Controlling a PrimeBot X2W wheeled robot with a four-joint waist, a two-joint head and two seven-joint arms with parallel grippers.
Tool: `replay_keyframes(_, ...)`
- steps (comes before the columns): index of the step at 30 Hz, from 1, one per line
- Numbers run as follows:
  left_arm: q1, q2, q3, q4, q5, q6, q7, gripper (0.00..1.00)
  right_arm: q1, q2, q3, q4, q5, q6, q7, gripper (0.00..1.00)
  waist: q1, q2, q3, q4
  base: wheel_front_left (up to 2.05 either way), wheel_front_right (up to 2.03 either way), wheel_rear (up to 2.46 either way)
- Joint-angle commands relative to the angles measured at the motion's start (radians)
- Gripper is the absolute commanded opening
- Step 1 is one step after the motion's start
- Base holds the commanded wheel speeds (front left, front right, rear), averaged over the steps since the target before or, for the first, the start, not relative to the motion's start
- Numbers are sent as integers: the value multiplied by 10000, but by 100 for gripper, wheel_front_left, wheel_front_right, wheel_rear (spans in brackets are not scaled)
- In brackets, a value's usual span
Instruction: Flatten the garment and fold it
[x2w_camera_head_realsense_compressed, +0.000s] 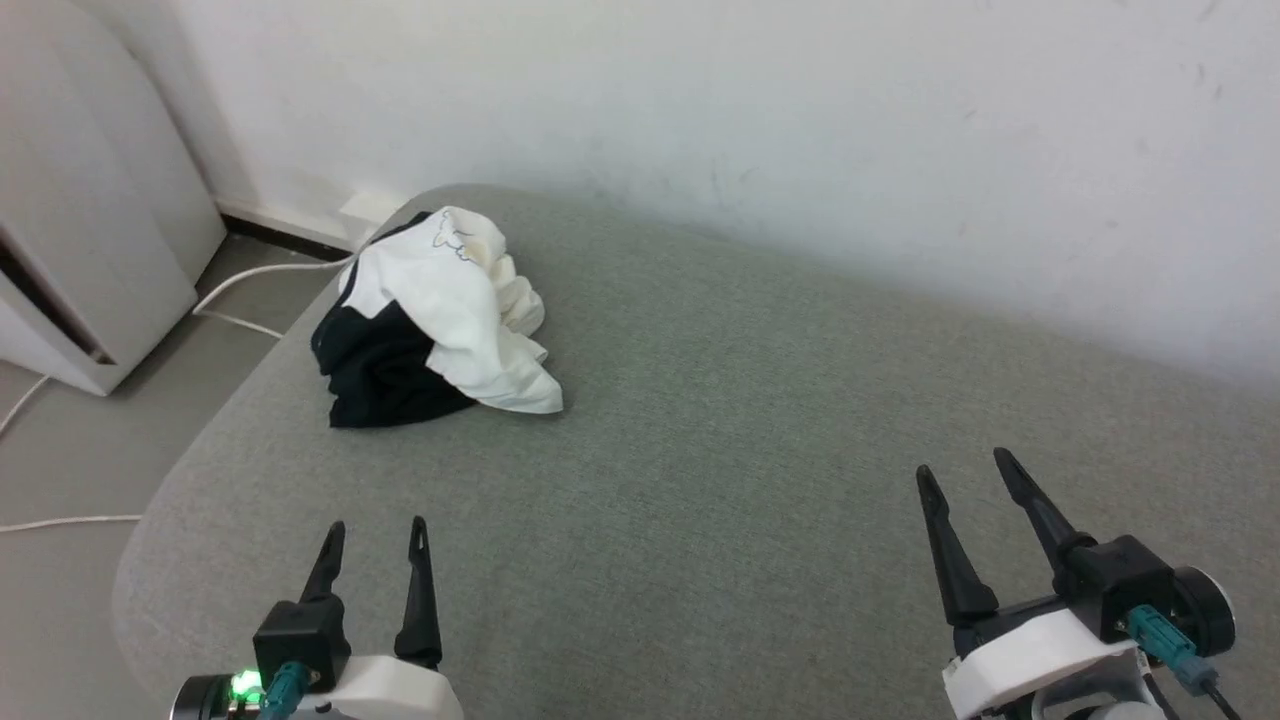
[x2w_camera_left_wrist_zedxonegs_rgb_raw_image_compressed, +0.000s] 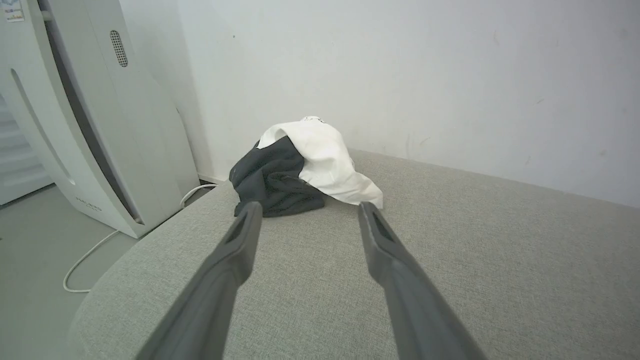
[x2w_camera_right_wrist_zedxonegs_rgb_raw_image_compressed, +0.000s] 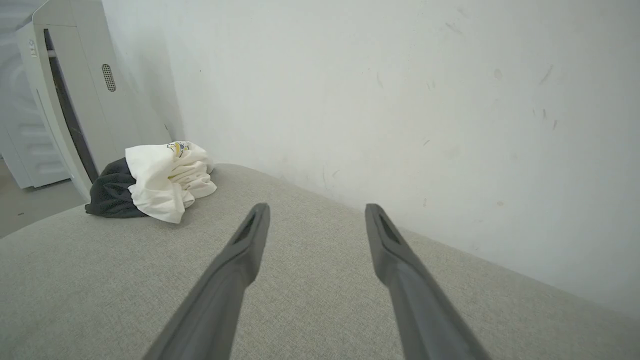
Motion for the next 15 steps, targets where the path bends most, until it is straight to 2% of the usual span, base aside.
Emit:
replay_keyframes(1, 114, 87, -35, 66, -132, 104, -121, 100, 74, 27, 41, 44, 66, -15, -116, 100, 0, 0, 18, 252, 0, 0, 0)
replay_keyframes(15, 218, 143, -118, 139, -279, 317, -392, 100, 123, 32, 228, 211, 96, -17, -387, 100, 0, 0, -5, 826, 0, 0, 0)
